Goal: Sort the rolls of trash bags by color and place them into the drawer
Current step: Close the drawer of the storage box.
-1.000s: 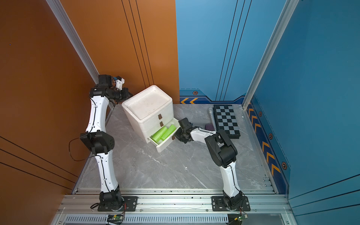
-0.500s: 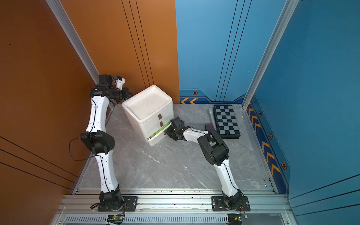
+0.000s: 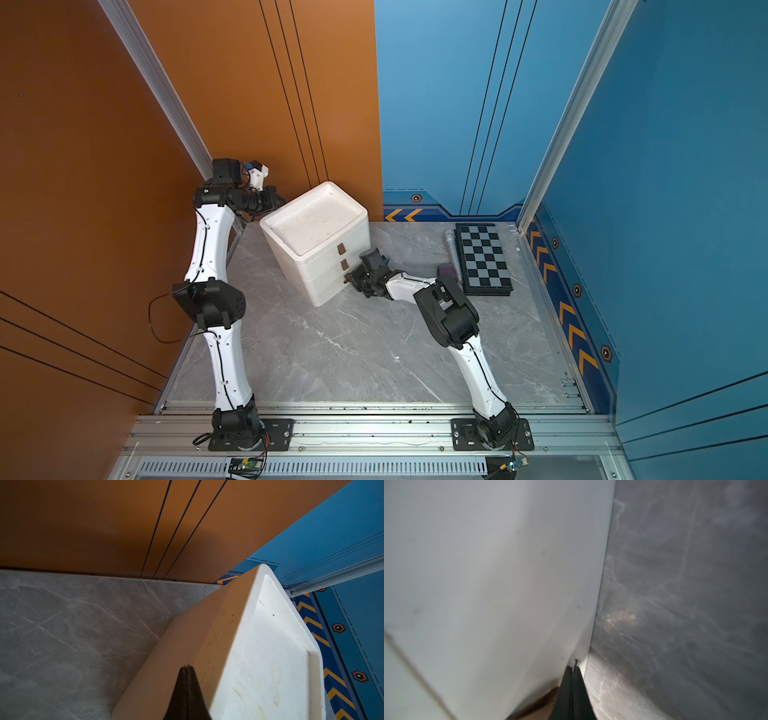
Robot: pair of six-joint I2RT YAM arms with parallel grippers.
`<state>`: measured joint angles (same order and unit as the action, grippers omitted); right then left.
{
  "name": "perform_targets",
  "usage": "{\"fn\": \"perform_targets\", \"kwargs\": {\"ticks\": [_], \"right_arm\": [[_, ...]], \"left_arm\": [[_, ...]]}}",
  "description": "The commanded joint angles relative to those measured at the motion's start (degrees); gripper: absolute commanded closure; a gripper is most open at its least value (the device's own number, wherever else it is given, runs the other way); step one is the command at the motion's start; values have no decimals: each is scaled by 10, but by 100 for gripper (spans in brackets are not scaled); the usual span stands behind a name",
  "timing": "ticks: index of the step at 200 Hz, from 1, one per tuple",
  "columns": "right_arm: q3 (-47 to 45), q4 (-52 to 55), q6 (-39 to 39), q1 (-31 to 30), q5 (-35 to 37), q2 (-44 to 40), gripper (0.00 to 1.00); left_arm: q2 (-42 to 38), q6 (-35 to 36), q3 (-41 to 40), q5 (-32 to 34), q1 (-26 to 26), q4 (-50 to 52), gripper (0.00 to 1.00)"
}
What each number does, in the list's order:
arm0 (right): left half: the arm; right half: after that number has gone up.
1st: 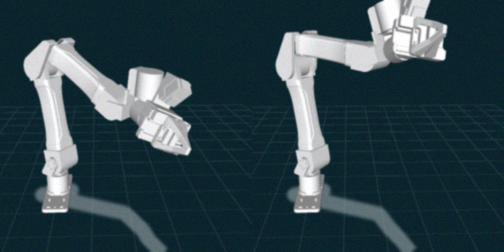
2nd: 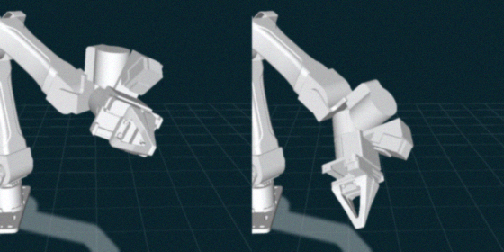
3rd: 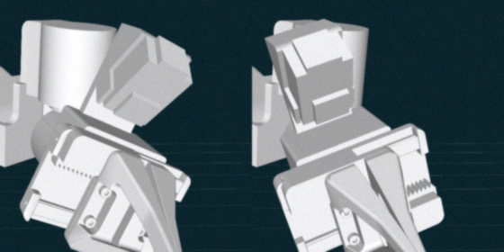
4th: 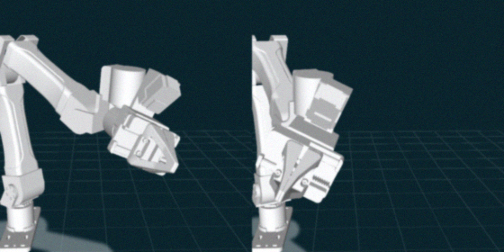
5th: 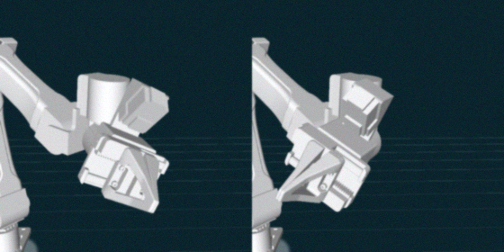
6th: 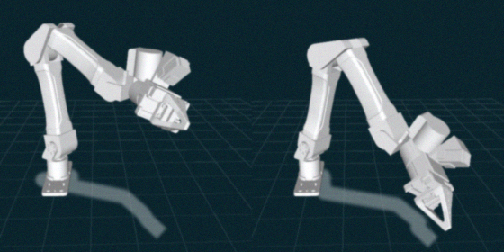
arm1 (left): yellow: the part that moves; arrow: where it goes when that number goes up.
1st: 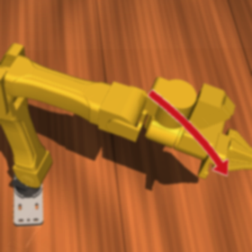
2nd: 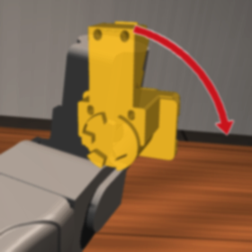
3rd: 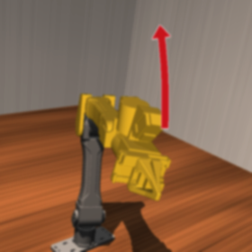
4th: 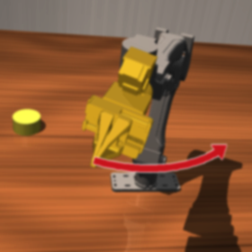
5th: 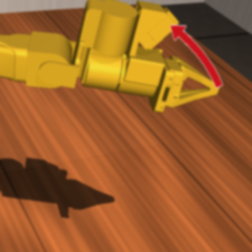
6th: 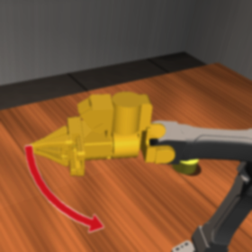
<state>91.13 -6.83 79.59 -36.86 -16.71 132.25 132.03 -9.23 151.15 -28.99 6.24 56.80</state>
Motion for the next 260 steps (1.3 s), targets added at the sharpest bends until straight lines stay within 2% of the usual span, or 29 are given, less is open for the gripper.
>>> {"fn": "perform_targets", "kwargs": {"ticks": [1, 23, 54, 71, 103, 117, 142, 156, 170, 180, 186, 197, 200, 204, 215, 235, 246, 260], "right_arm": [[24, -54, 10, -7, -10, 6, 100], [3, -53, 2, -2, -16, -12, 100], [-60, -48, -28, 16, -20, -70, 100], [-86, -16, -71, 29, -22, -110, 99], [-116, 80, -174, 57, -9, -205, 90], [-130, 110, -216, 72, 2, -246, 85], [-150, 153, -297, 107, 4, -315, 69], [-162, 182, -359, 124, 30, -359, 57], [-177, 210, -421, 143, 64, -399, 47], [-194, 222, -456, 159, 94, -426, 36], [-207, 223, -474, 169, 112, -441, 32], [-233, 223, -494, 192, 137, -470, 21], [-243, 222, -504, 201, 142, -479, 8], [-250, 222, -515, 209, 145, -489, 0], [-272, 220, -548, 225, 176, -513, 0], [-319, 203, -627, 239, 235, -559, 0], [-350, 183, -670, 247, 251, -583, 0], [-394, 149, -710, 255, 279, -609, 0]], "left_arm": [[10, 11, -16, -18, -22, 54, 98], [-5, 17, -13, 37, -22, 53, 100], [-14, 19, 29, 70, -20, 53, 97], [-17, 5, 49, 84, -17, 53, 97], [-52, -6, 44, 128, -21, 40, 97], [-74, -8, 38, 145, -23, 37, 92], [-137, -3, -16, 184, -33, 19, 71], [-194, 0, -93, 213, -41, -23, 57], [-269, -3, -211, 238, -50, -96, 46], [-334, -9, -315, 246, -55, -168, 26], [-376, -11, -385, 251, -58, -218, 1], [-448, -16, -517, 259, -64, -316, 2], [-468, -17, -551, 262, -65, -346, 2], [-496, -19, -600, 266, -68, -382, 2], [-566, -18, -721, 274, -72, -498, 2], [-663, 33, -913, 288, -93, -694, 2], [-694, 44, -1003, 310, -104, -754, 2], [-715, 46, -1067, 340, -114, -785, 2]]}}
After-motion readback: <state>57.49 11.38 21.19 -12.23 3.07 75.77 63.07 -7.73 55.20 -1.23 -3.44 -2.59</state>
